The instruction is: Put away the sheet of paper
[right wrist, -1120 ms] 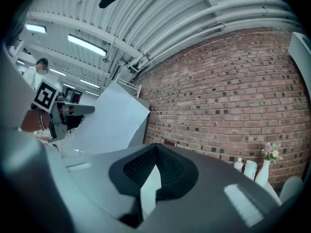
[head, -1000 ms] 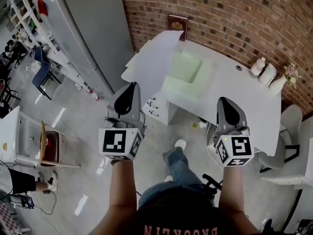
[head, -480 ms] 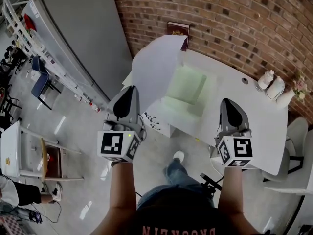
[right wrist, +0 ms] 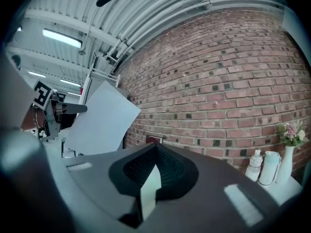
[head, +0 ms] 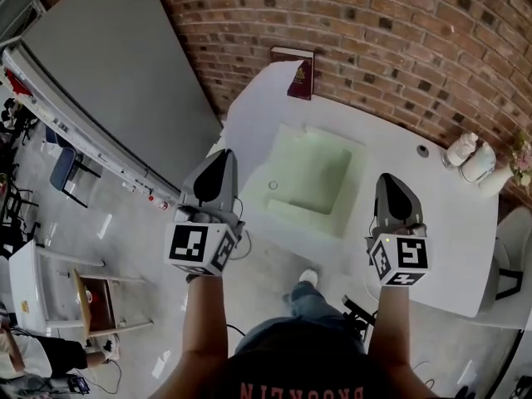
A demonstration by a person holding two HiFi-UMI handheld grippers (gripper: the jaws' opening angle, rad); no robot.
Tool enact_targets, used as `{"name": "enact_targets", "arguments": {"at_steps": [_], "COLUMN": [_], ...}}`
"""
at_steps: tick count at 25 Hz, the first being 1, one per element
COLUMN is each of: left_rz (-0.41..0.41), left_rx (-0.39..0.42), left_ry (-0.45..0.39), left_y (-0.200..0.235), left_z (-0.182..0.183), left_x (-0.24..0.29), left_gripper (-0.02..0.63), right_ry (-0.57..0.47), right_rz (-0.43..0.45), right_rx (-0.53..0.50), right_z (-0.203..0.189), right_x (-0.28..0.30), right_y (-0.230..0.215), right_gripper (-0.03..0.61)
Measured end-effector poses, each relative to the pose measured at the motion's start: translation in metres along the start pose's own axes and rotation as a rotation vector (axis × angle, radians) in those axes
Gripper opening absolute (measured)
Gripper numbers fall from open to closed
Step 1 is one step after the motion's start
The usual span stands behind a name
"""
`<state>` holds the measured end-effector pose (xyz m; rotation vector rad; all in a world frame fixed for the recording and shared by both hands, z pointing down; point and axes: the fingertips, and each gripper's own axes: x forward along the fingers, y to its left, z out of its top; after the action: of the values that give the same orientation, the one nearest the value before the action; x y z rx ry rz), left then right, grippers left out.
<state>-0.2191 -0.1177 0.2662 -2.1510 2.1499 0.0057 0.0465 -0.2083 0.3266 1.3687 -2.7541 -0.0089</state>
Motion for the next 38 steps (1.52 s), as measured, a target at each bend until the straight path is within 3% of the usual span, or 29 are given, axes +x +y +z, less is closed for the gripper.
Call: {"name": "enact_targets", "arguments": {"at_steps": [11, 17, 22, 26, 33, 38], "left_rz": [-0.069, -0.127, -0.152, -0.199, -0.264, -0.307], "left_rx": [-0.024, -0.159, -0.210, -0.252, -0.415, -0.431], "left_ry": [0.052, 0.067, 0.108, 0.167, 0.286, 0.378], "left_y": [-0.005, -0.004, -0.001, 0.001, 0.002, 0.005], "left_z": [-0.023, -0.023, -0.036, -0.064, -0.119, -0.150], "left_x": [0.052, 0.051, 0.051, 0.060, 0.077, 0.090], "left_gripper": [0.000, 0.001, 0.000, 0.001, 0.000, 0.000], "right_ry": [0.040, 0.048, 0.083, 0.104, 0.170, 0.196], "right_rz": [-0.035, -0.034, -0.038, -0.043, -0.069, -0.083], "right_rx": [0.040, 0.067, 0.095, 0.088, 0.074, 0.072], "right_z": [-0.023, -0.030, -0.048, -0.056, -0.074, -0.083], "right_x": [0.042, 0.047, 0.049, 0.054, 0.058, 0.068], "right_y": [-0.030, -0.027, -0.022, -0.019, -0.020, -0.017], "right_gripper": [0.002, 0.002, 0.002, 0.002, 0.002, 0.002]}}
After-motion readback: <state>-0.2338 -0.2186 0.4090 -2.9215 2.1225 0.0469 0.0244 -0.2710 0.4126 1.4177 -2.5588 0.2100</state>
